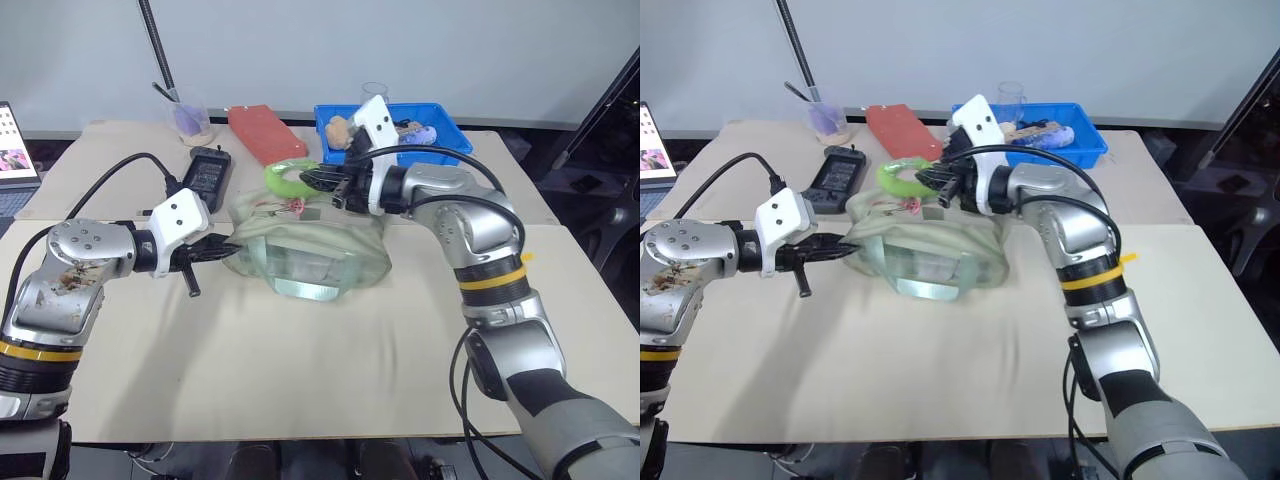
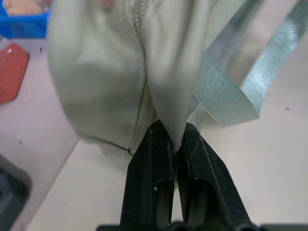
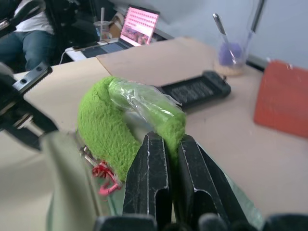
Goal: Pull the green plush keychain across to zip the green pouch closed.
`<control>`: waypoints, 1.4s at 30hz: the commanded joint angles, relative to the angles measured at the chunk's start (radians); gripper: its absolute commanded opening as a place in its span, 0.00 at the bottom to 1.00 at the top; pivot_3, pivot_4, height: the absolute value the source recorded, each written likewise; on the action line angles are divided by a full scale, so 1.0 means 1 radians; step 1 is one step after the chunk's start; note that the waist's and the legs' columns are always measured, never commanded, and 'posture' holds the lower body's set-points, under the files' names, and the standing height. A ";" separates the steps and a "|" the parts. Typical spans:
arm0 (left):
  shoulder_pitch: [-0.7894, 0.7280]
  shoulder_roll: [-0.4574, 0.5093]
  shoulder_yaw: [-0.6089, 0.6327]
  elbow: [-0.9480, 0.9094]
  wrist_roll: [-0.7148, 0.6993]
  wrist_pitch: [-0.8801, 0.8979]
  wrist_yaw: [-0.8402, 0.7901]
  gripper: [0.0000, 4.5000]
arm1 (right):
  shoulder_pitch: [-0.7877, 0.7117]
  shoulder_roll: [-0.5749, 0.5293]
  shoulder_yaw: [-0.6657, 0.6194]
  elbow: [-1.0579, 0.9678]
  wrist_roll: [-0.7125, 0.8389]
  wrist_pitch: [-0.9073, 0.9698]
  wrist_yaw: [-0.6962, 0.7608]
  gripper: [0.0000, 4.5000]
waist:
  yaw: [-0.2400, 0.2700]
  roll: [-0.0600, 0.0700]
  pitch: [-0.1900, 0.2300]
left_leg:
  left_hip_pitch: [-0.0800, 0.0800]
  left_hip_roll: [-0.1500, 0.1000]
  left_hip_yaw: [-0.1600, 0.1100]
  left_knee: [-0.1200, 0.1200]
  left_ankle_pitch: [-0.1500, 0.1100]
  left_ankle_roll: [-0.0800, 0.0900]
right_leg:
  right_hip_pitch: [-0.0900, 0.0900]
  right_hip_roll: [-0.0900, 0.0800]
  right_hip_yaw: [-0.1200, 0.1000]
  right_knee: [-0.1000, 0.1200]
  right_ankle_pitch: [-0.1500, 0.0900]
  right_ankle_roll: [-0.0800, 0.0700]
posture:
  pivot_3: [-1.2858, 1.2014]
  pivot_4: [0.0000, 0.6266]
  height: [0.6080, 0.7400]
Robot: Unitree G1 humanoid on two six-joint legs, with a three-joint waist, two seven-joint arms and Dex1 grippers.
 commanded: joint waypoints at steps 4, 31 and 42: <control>0.066 0.020 0.067 -0.115 -0.028 0.086 0.053 0.00 | -0.071 0.056 0.014 0.074 -0.037 -0.151 0.074 0.23 | -0.001 0.000 0.000 | 0.000 0.000 0.000 0.000 0.000 0.000 | 0.000 0.000 0.000 0.000 0.000 0.000 | 0.52 0.24 1.00; 0.036 0.065 0.057 0.038 -0.003 -0.031 0.022 0.00 | 0.017 -0.207 -0.161 -0.162 -0.048 -0.014 0.045 0.00 | 0.002 0.000 0.000 | 0.000 0.000 0.000 -0.002 0.000 -0.001 | 0.000 -0.001 -0.001 -0.001 -0.003 -0.005 | 0.52 0.24 1.00; -0.092 0.056 -0.004 0.241 0.001 -0.152 -0.088 0.00 | 0.287 -0.425 -0.264 -0.196 -0.138 0.028 -0.120 0.00 | 0.002 0.000 0.000 | 0.000 -0.001 0.001 -0.002 0.000 -0.001 | 0.000 -0.002 -0.001 -0.002 -0.003 -0.006 | 0.52 0.24 1.00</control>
